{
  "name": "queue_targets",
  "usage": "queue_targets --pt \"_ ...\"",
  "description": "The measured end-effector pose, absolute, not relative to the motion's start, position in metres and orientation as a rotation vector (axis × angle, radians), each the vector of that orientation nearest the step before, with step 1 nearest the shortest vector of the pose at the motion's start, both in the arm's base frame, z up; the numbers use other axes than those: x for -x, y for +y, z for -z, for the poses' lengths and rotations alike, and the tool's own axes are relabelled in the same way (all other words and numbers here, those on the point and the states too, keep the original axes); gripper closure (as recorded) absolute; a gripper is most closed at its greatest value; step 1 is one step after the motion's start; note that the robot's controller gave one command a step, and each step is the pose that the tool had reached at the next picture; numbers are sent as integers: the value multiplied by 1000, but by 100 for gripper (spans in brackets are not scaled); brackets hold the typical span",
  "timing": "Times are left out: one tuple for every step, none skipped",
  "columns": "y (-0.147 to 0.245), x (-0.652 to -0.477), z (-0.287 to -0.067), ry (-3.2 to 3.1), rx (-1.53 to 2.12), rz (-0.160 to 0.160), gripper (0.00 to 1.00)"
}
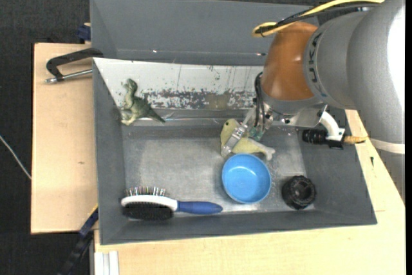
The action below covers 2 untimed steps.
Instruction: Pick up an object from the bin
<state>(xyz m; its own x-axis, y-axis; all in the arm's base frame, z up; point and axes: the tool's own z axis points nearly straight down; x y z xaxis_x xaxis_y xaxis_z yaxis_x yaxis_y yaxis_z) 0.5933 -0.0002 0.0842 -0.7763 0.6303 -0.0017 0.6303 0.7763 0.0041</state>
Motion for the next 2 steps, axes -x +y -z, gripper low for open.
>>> queue_targets --pt "-2 -582 -75 2869 -1275 -8 0" --pt "2 -582 -78 2876 -1271 -16 100"
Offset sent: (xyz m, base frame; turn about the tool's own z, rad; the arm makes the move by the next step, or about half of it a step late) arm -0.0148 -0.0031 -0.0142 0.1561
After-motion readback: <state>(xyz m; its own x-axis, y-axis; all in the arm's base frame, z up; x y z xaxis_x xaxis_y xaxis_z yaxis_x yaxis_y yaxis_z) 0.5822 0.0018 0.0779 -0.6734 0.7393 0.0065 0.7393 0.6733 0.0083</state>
